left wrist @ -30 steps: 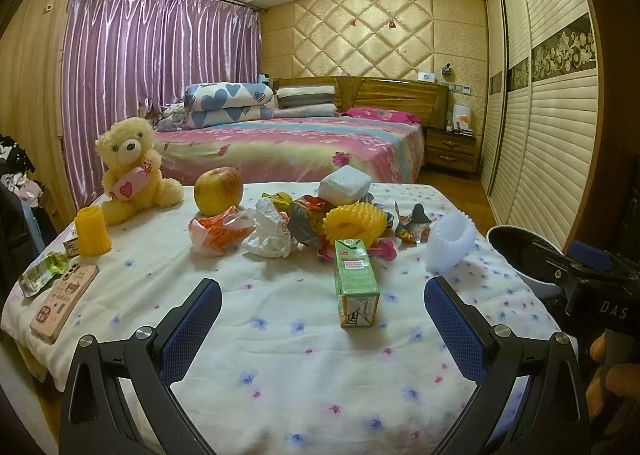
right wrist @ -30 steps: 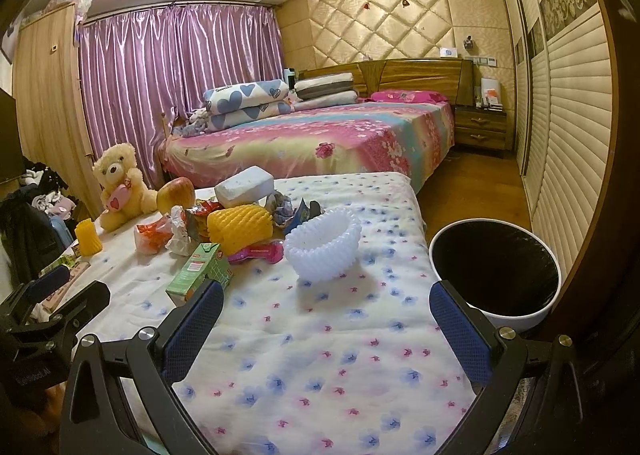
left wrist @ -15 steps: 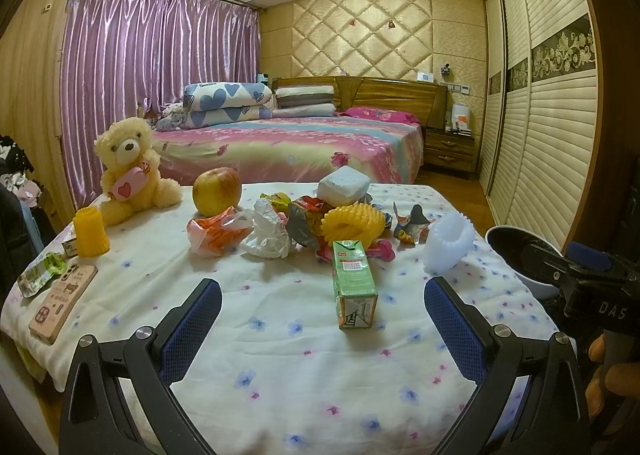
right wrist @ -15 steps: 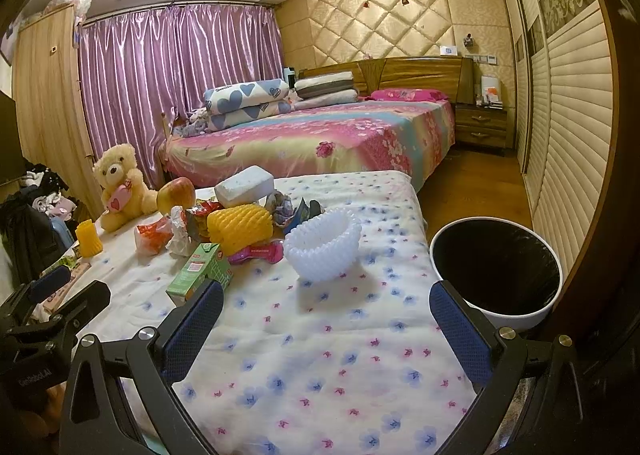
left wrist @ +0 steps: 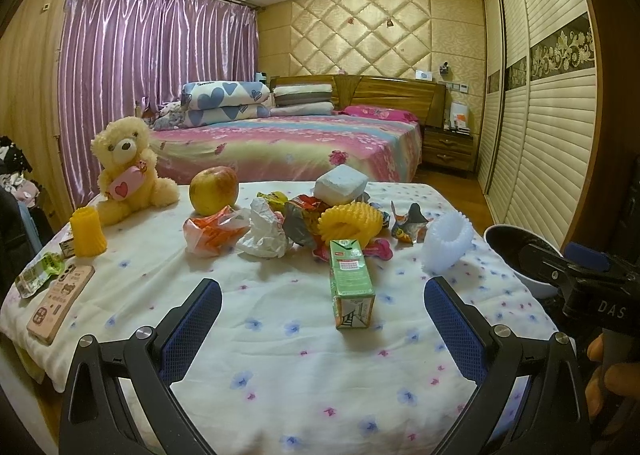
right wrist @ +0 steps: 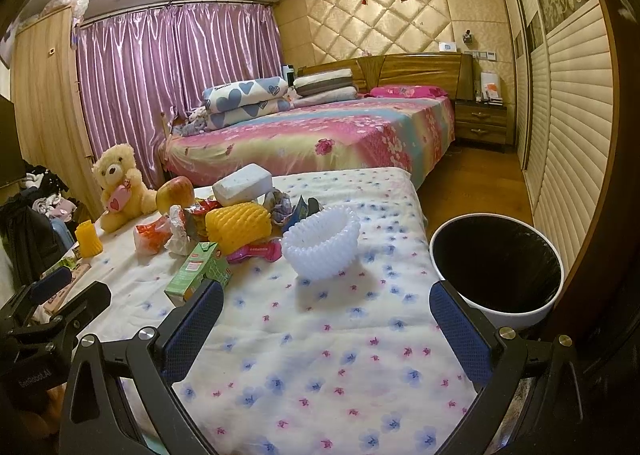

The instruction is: Collect trash

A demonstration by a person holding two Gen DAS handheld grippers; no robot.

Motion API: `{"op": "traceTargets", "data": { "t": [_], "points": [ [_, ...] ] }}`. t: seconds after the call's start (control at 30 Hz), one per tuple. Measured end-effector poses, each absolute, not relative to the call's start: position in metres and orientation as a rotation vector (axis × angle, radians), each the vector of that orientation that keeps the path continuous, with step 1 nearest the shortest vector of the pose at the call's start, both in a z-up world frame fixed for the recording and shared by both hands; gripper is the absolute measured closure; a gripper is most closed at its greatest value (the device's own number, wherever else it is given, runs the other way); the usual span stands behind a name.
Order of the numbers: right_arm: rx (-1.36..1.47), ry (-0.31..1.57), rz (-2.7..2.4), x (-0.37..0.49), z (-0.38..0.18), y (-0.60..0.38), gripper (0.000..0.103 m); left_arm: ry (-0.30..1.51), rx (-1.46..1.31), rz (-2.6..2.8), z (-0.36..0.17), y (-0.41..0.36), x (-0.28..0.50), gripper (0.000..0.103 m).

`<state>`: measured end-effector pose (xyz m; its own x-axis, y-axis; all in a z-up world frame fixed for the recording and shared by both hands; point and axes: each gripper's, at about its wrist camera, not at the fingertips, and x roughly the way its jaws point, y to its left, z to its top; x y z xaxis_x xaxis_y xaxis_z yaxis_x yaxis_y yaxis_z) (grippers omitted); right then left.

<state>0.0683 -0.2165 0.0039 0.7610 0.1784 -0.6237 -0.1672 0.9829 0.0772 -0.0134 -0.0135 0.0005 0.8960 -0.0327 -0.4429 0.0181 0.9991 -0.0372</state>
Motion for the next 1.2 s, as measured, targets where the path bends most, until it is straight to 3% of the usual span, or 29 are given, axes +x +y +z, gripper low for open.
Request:
{"op": "traceTargets", "data": {
  "t": [0.7, 1.2],
  "points": [
    [0.037, 0.718, 0.189, 0.076, -0.007, -0.223, 0.000, 0.495, -0.035, -0.038, -0.008, -0.015, -0.002, 0.001],
    [0.068, 0.852, 0.222, 0.122, -0.038, -0.225, 0.001, 0.621, -0.028, -0.054, -0.026, -0.025, 0.049, 0.002]
  ]
}}
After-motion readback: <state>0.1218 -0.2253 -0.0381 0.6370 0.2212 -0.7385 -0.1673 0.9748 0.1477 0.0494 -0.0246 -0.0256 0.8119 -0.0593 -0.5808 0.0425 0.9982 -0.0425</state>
